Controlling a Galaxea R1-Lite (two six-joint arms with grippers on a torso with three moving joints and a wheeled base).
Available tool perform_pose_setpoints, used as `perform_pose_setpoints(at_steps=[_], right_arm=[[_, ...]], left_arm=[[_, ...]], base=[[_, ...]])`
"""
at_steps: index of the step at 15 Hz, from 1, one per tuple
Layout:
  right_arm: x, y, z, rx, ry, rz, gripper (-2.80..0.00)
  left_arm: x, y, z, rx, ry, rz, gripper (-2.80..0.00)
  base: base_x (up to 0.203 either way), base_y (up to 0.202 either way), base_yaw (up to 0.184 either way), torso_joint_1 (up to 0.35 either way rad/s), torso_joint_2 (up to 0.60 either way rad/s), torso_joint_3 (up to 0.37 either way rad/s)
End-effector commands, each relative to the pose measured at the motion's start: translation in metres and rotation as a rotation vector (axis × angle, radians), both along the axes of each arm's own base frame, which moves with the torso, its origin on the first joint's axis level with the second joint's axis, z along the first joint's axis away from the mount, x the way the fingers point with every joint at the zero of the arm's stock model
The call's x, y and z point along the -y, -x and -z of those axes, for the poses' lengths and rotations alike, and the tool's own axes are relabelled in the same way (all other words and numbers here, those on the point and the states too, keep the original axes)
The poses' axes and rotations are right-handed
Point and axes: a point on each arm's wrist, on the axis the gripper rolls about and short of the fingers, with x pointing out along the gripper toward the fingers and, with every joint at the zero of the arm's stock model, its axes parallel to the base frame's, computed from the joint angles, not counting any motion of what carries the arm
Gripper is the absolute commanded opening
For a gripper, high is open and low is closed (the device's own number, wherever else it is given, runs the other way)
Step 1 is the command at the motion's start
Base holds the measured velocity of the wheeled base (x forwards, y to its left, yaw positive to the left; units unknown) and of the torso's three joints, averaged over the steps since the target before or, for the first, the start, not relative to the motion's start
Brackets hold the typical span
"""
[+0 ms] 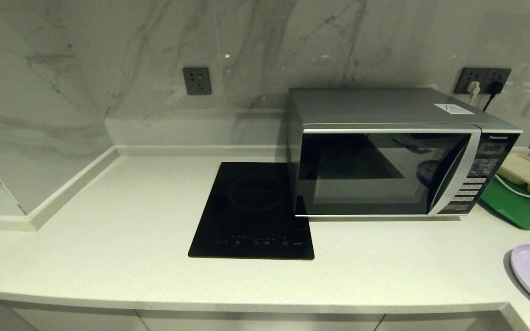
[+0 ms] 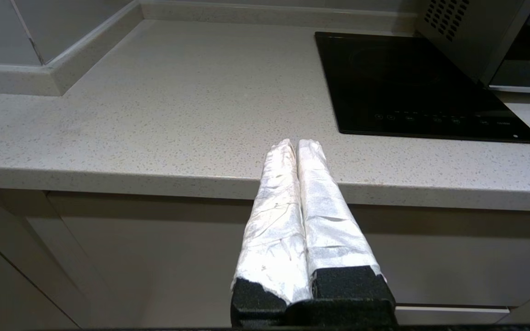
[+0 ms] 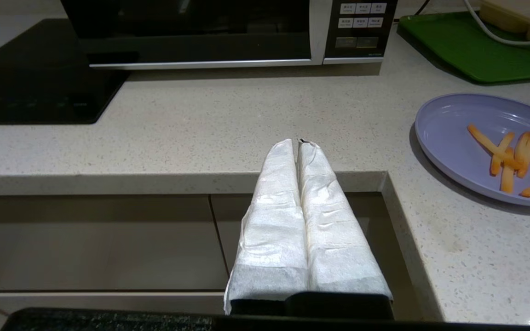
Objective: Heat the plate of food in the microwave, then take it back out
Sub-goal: Open the microwave oven
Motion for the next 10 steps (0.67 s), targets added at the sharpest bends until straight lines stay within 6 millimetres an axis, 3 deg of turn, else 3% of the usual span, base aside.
perform_pose_setpoints(at_steps=[1,3,5,8,10], right_arm=[[0.0,0.0,0.0,0.005,-0.037,0.015,-2.8],[0.0,0.002,-0.008,0.015,-0.036,0.02,-2.8],[0.001,0.001,-0.043,0.016,-0.088,0.028,-2.8],[0.001,-0.028,-0.107,-0.07,-0.135,0.053,-2.8],[0.003,-0.061,-0.132,-0.16,-0.093,0.149,-2.8]], left_arm=[[0.0,0.0,0.0,0.001,0.001,-0.001,-2.8],[0.0,0.0,0.0,0.001,0.001,-0.001,-2.8],[0.0,0.0,0.0,0.001,0.001,-0.001,-2.8],[0.0,0.0,0.0,0.001,0.001,-0.001,-2.8],[0.0,0.0,0.0,0.001,0.001,-0.001,-2.8]], base=[[0.0,0.0,0.0,0.0,0.0,0.0],[0.0,0.0,0.0,0.0,0.0,0.0],[0.0,0.0,0.0,0.0,0.0,0.0],[0.0,0.0,0.0,0.0,0.0,0.0],[0.0,0.0,0.0,0.0,0.0,0.0]])
